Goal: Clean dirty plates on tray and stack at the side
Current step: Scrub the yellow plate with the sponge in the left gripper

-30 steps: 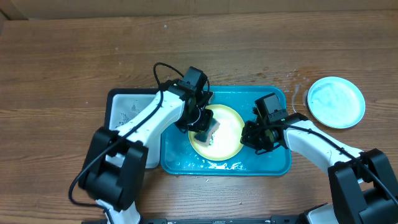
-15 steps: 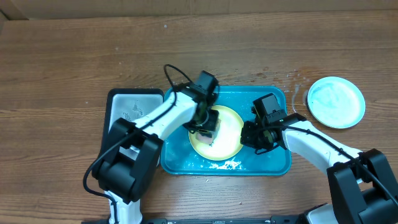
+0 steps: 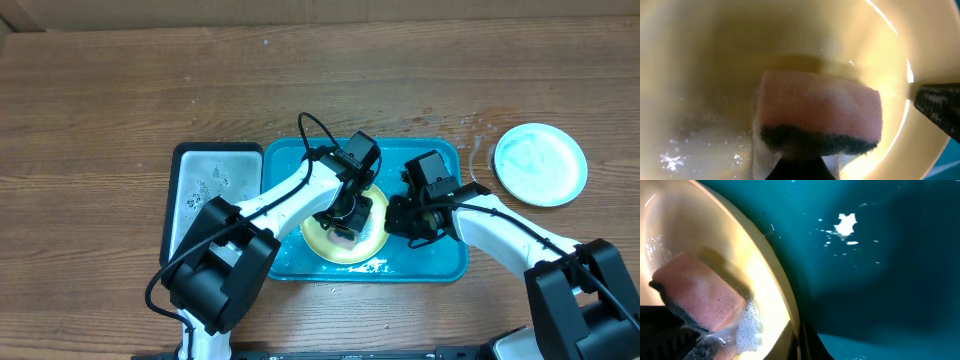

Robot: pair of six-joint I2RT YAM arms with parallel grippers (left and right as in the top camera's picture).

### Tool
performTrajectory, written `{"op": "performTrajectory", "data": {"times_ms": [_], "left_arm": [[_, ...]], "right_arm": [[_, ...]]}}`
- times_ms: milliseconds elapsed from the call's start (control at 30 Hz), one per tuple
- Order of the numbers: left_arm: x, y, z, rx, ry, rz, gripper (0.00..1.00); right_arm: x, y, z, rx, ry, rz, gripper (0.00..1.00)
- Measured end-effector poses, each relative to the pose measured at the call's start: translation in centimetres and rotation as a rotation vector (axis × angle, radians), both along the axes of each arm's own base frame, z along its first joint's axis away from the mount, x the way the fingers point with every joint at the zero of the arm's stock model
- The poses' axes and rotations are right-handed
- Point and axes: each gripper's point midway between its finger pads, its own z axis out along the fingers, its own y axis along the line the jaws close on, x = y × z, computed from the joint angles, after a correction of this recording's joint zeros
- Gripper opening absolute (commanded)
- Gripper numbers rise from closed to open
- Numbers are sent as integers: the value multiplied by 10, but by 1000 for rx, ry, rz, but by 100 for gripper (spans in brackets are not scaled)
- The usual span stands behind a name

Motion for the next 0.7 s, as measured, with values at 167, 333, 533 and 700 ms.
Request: {"op": "performTrajectory", "data": {"times_ms": [167, 333, 533, 700], "left_arm": [[12, 37, 0, 175, -53, 140, 4], [33, 78, 3, 340, -156, 273, 4], [48, 67, 1, 267, -190, 228, 4], [54, 28, 2, 1, -120, 141, 4]], "right_arm": [[0, 4, 0, 10, -2, 10, 4], [0, 6, 1, 19, -2, 13, 4], [2, 6, 2, 19, -5, 7, 4], [3, 1, 1, 1, -3, -6, 4]]}}
